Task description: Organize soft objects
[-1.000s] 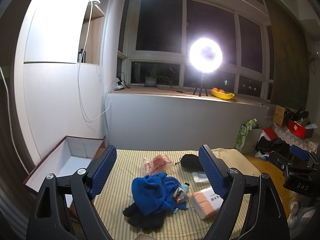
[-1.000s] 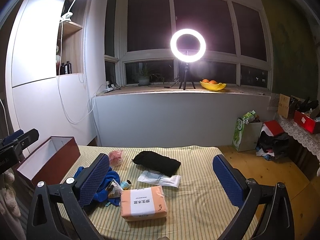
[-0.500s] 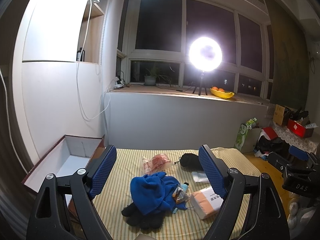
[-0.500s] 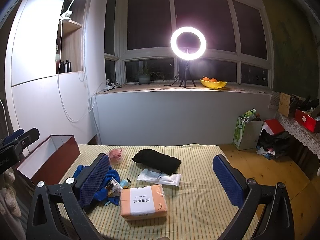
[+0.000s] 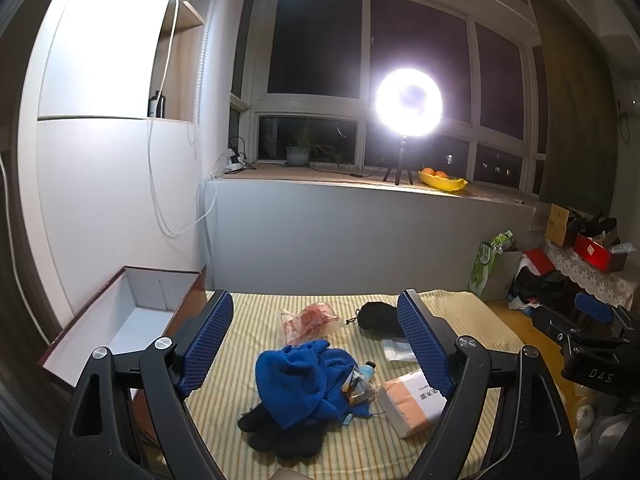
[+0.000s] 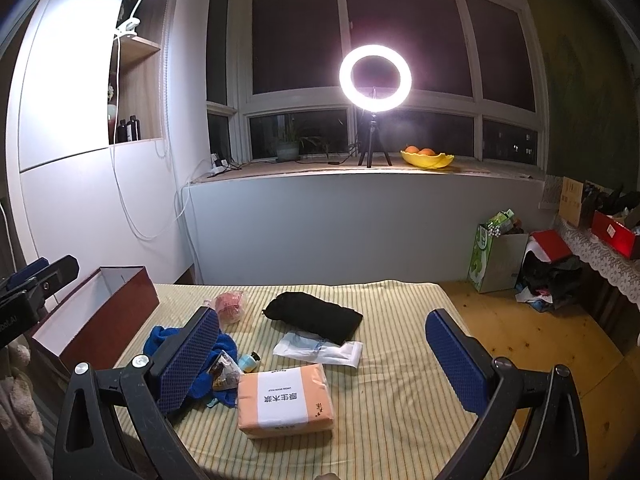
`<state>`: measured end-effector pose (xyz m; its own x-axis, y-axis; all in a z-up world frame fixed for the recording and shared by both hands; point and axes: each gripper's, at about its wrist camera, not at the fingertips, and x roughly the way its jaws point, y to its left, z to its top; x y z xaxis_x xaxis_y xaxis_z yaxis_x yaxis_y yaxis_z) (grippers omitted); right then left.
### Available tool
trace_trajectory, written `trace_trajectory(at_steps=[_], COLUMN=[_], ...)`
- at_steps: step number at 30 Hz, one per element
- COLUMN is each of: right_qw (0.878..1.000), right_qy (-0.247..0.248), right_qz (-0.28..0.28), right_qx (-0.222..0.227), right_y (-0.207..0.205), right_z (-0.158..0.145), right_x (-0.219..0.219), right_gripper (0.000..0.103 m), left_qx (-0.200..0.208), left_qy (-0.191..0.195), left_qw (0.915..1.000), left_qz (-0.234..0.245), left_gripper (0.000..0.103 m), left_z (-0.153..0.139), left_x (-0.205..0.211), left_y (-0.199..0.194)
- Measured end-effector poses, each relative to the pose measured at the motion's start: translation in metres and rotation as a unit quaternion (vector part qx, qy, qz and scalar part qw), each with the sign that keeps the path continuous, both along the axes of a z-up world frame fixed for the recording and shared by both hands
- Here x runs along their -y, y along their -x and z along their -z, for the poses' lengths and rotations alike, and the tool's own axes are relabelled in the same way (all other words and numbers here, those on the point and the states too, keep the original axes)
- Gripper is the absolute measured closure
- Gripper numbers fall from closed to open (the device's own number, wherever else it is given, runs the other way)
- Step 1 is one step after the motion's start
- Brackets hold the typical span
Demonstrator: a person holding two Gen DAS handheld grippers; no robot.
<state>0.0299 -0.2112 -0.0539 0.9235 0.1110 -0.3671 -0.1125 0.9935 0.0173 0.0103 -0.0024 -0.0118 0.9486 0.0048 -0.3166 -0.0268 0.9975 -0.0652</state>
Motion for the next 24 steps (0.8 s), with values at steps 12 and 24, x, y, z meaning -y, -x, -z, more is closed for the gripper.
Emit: trace_trajectory(at_steps=[12,24], right_qw=[0.999,0.987], right_qy=[-0.01,-0.062], right_qz=[-0.013,-0.054], right_qx=[-0.043,-0.137], right_y=[-0.022,-0.062], right_z=[0.019,0.057], right_x=[0.011,0.04], right_gripper=[0.001,0.001], left_qx=[-0.051,-0.152], left_qy=[0.018,0.072], left_qw=[0.9982,0.9814], left_qz=[0.025,0.092], left_gripper=[0.019,0.019], left_z=[0.027,0.081], left_x=[0.004,0.025], left_y=[-0.019,-0.045])
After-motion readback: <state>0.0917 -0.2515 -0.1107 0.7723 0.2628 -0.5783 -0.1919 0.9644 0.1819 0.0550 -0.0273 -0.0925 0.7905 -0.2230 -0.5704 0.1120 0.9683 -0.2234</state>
